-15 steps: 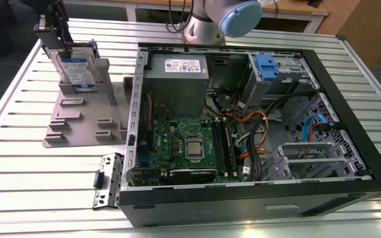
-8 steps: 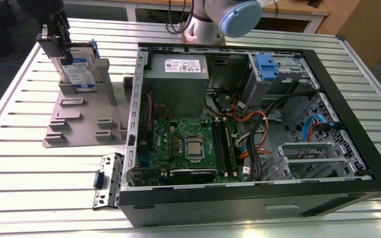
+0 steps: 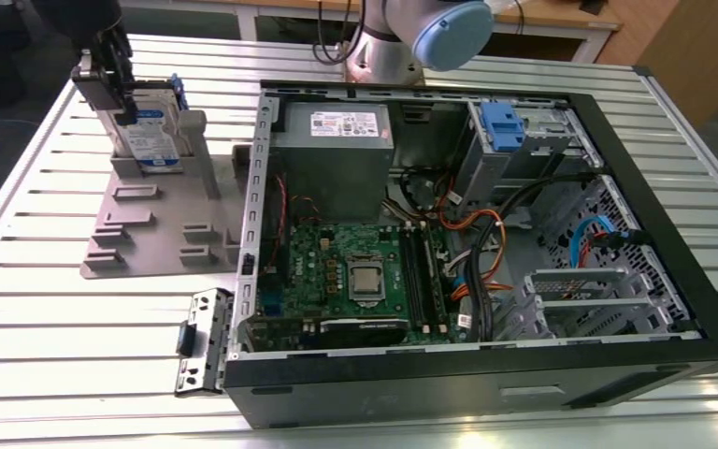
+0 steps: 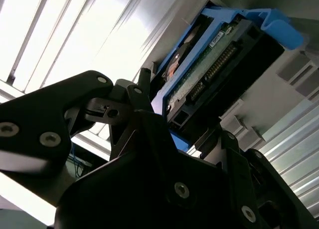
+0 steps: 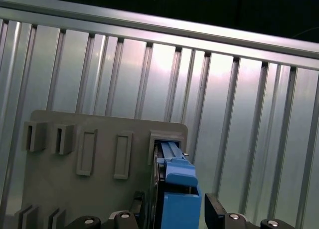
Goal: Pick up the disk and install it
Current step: 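Pick up the disk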
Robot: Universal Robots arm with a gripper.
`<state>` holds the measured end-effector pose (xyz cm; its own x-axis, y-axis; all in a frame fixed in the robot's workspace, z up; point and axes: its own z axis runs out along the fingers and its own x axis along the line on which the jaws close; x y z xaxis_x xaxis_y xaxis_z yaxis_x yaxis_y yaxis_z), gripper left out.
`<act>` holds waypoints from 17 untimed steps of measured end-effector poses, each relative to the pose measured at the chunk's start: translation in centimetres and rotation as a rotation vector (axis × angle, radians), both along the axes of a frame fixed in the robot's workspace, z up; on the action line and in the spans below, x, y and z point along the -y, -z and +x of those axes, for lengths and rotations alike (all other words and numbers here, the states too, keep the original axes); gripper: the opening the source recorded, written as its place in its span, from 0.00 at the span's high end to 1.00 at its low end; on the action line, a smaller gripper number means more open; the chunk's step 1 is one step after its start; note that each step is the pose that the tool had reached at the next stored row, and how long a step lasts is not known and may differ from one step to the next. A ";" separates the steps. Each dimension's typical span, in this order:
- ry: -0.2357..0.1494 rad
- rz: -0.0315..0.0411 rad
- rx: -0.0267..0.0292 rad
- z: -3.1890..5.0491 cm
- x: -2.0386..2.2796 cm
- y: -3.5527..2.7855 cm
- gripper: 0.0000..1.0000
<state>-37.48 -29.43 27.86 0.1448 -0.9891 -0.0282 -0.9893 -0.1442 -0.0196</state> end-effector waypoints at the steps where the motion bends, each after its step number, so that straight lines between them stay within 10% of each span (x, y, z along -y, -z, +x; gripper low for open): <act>1: 0.000 0.0000 0.0000 0.00 0.00 0.00 0.41; 3: 0.000 -0.0089 0.0002 0.00 -0.01 0.02 0.41; 5: 0.000 -0.0351 0.0001 0.00 0.00 0.01 0.41; 17: 0.054 -0.0401 -0.0063 0.00 0.00 0.04 0.41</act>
<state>-37.49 -29.42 27.82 0.0916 -0.9957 0.0109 -0.9958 -0.0917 -0.0086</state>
